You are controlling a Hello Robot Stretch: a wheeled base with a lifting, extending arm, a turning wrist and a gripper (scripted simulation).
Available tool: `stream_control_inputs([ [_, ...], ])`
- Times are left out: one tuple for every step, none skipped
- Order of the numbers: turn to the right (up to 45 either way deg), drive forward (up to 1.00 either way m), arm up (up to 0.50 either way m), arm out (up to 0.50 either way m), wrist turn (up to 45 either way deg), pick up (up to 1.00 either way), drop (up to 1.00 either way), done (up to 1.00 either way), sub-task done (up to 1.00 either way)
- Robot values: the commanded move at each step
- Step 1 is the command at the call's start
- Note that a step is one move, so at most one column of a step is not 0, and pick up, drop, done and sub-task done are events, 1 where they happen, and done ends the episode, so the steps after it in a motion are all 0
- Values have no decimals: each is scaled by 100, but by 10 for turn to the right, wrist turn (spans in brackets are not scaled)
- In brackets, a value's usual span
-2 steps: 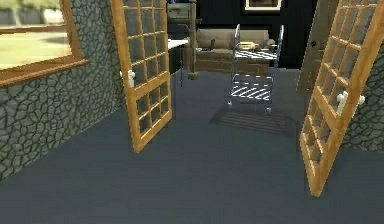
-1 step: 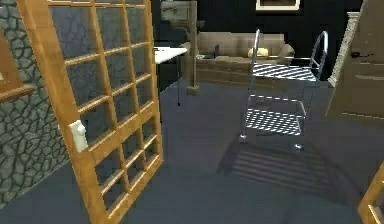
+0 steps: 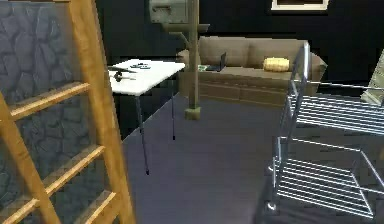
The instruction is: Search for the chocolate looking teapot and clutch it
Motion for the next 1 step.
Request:
stream_control_inputs([
  [0, 100, 0, 0, 0, 0, 0, 0, 0],
])
